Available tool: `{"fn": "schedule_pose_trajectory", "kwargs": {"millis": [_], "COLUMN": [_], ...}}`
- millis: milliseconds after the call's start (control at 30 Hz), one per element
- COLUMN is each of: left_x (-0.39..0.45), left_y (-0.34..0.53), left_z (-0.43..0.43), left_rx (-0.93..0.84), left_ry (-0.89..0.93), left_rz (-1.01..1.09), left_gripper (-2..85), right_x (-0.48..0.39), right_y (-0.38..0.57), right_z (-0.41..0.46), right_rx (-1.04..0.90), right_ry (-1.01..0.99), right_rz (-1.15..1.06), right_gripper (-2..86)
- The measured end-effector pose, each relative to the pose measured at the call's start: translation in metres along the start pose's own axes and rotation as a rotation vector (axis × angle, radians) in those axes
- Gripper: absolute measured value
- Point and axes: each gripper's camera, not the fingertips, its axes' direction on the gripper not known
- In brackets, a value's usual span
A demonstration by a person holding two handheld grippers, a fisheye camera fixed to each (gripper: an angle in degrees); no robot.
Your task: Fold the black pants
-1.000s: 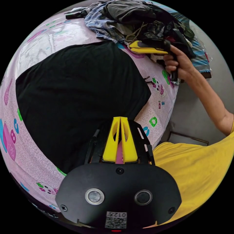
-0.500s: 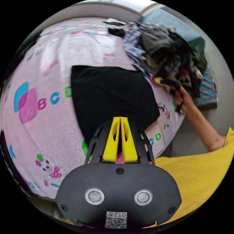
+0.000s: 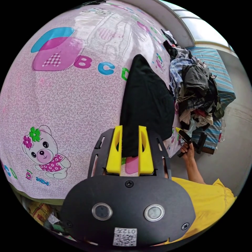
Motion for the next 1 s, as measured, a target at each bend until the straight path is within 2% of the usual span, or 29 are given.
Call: {"fn": "schedule_pose_trajectory", "kwargs": {"millis": [167,400,700,1000], "left_x": [-0.02,-0.043,-0.044,-0.043], "left_y": [0.014,0.033,0.041,0.061], "left_z": [0.004,-0.007,-0.003,-0.019], "left_rx": [-0.07,-0.068,-0.091,-0.047], "left_ry": [0.082,0.128,0.151,0.177], "left_rz": [0.044,0.027,0.037,-0.01], "left_gripper": [10.1,10.8,10.4,9.2], "right_x": [0.058,0.089,0.096,0.113], "right_y": [0.024,0.017,-0.03,-0.031], "right_z": [-0.006,0.015,0.036,0.036], "right_rx": [-0.001,-0.01,-0.116,-0.125], "right_ry": [-0.201,-0.424,-0.492,-0.554], "right_rz": [0.216,0.283,0.166,0.183], "right_gripper": [6.9,12.3,8.9,3.4]}}
